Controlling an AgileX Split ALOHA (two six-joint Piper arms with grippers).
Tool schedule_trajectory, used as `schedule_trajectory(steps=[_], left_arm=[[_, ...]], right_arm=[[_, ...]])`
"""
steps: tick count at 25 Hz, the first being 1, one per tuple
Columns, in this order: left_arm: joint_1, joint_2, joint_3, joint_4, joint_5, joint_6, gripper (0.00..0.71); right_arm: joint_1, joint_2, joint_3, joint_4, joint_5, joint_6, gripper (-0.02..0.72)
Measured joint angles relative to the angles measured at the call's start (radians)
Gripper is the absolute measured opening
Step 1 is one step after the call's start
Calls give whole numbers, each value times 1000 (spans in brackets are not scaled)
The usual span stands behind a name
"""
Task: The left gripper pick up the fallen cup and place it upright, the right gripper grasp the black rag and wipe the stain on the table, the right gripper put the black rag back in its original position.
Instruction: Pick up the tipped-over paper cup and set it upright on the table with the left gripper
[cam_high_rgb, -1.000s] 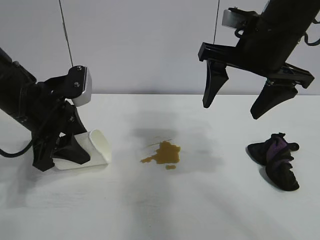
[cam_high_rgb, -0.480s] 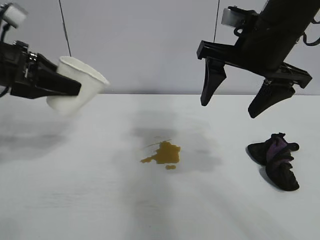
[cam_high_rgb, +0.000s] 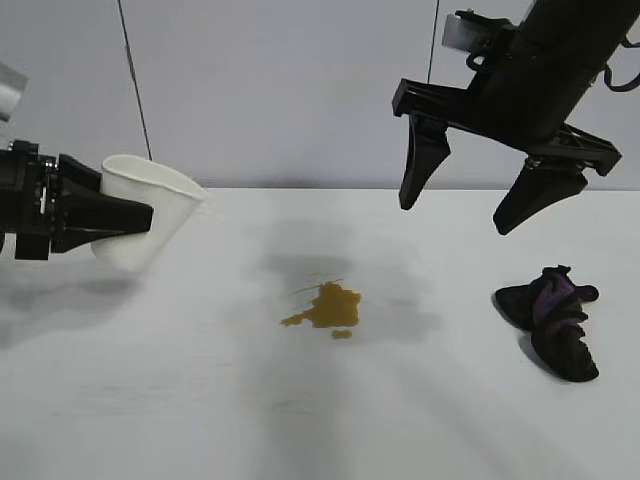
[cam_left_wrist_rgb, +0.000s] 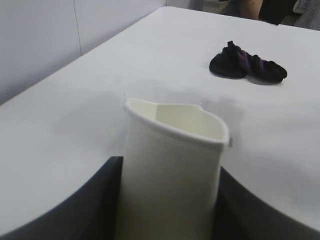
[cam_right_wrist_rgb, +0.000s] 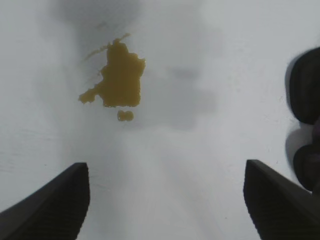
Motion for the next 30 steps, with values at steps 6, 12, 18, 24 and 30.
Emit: schedule_trajectory(steps=[6,12,18,24,30], left_arm=[[-13,53,-11,-3,1,13,330],[-14,97,-14,-8,-1,22,330],[-14,100,-14,-8,-2,8,552],[-14,66,-14,-8,-6,-80,683],[-26,-146,-14,-3,-154,-539,692]], right_arm=[[0,0,0,1,-4,0,578],[0,0,0,2,-19,0,578],[0,0,0,2,-26,0,578],[0,0,0,2,-26,-5,578],[0,0,0,2,-31,-7,578]])
